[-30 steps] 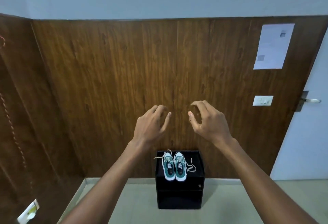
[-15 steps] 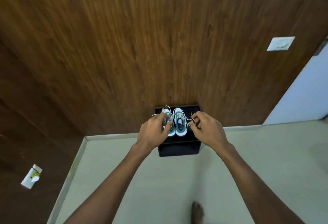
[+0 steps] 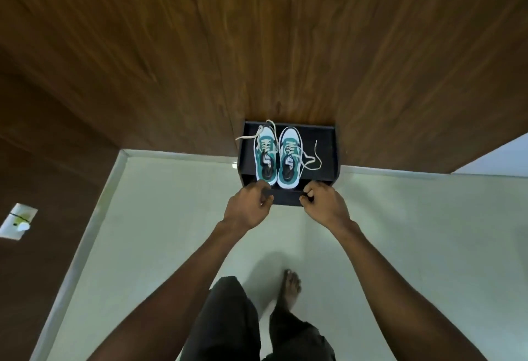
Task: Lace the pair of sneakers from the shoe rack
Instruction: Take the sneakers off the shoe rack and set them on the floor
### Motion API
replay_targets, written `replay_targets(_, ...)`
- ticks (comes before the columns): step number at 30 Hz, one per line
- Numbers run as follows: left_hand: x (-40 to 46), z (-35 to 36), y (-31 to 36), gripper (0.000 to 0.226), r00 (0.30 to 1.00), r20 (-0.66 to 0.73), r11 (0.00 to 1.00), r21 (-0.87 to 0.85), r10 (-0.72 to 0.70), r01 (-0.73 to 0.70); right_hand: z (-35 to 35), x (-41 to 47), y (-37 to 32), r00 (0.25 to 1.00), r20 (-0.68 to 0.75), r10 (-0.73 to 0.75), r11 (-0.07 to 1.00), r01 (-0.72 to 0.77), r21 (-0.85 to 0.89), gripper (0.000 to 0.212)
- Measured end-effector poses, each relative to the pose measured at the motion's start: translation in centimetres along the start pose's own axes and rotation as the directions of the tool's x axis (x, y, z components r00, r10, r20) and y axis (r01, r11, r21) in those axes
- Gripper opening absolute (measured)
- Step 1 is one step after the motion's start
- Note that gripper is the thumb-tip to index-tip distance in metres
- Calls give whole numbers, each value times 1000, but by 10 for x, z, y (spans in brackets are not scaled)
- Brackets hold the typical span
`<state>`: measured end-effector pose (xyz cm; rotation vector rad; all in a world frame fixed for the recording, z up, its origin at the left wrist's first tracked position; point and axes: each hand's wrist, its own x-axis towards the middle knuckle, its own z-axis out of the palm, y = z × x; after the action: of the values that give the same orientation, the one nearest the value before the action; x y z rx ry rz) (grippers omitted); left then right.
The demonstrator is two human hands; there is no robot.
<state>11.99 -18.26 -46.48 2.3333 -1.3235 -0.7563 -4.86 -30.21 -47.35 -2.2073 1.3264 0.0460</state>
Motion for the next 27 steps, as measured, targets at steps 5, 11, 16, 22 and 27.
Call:
replay_targets(5, 65, 30, -23, 36, 992, 96, 997, 27, -80, 78, 35, 62, 16, 989, 126, 83, 997, -83, -9, 36)
replay_targets(11, 148, 70, -54, 60, 933, 290, 976, 32, -213, 213, 78, 136, 23, 927, 321, 195, 980, -193, -38, 69)
replay_targets(16, 203, 99, -72, 65, 872, 400, 956, 44, -282, 289, 108, 191, 22, 884, 395, 249, 968, -237, -78, 79)
replay_targets(22, 246, 124, -82, 49, 863, 408, 952, 72, -299, 296, 130, 229, 26, 888, 337, 313, 948, -269, -172, 43)
replay_targets(27, 230, 115, -65, 23, 975, 152, 980, -90, -164, 179, 114, 208, 21, 989, 7, 150, 984, -148, -103, 29)
